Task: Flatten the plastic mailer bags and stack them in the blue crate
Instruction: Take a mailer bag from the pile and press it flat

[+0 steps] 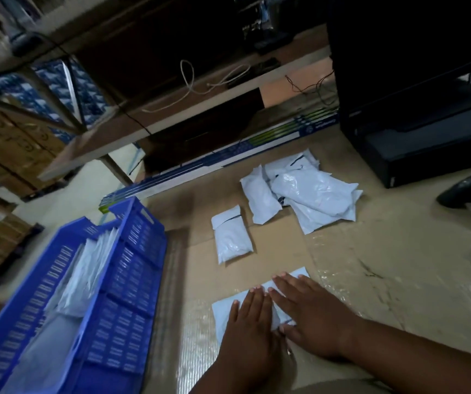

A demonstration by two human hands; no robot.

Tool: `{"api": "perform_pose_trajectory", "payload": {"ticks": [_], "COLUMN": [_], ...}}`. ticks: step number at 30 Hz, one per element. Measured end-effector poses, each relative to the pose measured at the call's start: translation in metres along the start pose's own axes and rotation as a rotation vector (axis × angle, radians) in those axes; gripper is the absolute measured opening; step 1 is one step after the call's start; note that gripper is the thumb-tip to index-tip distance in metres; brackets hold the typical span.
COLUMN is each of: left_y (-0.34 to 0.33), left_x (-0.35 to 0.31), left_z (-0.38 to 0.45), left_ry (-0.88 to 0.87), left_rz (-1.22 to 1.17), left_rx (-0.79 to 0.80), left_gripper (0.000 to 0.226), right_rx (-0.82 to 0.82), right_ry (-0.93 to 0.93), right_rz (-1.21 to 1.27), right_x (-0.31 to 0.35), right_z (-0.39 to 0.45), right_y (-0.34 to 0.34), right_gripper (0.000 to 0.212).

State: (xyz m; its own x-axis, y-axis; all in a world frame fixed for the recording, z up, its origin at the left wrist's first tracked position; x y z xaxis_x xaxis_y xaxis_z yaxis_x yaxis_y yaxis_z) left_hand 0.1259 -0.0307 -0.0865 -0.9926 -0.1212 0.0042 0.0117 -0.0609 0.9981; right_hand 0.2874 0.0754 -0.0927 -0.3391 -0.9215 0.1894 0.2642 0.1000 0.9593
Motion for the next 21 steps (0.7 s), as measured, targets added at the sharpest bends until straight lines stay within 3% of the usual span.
{"api": "perform_pose_trajectory", "payload": {"ticks": [3, 9, 12, 17, 21], "left_y": [0.001, -0.005, -0.007, -0.014, -0.018], "left_x": [-0.012, -0.027, -0.012, 0.007, 0.011], "left_z": [0.01, 0.019, 0.017, 0.018, -0.003], "left_ry": [-0.083, -0.095, -0.137, 0.008, 0.027], "left_rz": [-0.059, -0.11, -0.073, -0.112, -0.104], "left_rx": [-0.004, 0.224, 0.144, 0.059, -0.005], "left_gripper": [0.075, 0.081, 0.075, 0.06, 0.067], "right_rx": [0.01, 0.125, 0.147, 0.058, 0.121], "right_ry": [-0.066, -0.098, -0.119, -0.029, 0.031], "right_rz": [-0.016, -0.041, -0.063, -0.031, 0.008], "right_x": [-0.016, -0.024, -0.022, 0.012, 0.031], "right_z": [-0.009, -0.016, -0.009, 0.012, 0.015], "right_y": [0.013, 0.004, 0.016, 0.022, 0.001], "right_gripper": [0.078, 0.081, 0.078, 0.071, 0.081]}}
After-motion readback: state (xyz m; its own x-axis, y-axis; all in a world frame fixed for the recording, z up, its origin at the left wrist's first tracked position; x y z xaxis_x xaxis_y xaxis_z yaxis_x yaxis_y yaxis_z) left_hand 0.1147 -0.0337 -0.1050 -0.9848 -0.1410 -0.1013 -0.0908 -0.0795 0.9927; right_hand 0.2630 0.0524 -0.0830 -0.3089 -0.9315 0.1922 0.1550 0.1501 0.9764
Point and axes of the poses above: each hand's wrist, its own z-axis towards the middle knuckle, its own y-axis out of the back of the hand, x = y × z, the point moved 3 cm from there along z, towards the middle knuckle, and after that the axes turned 9 degrees about y, right-handed, at the moved point
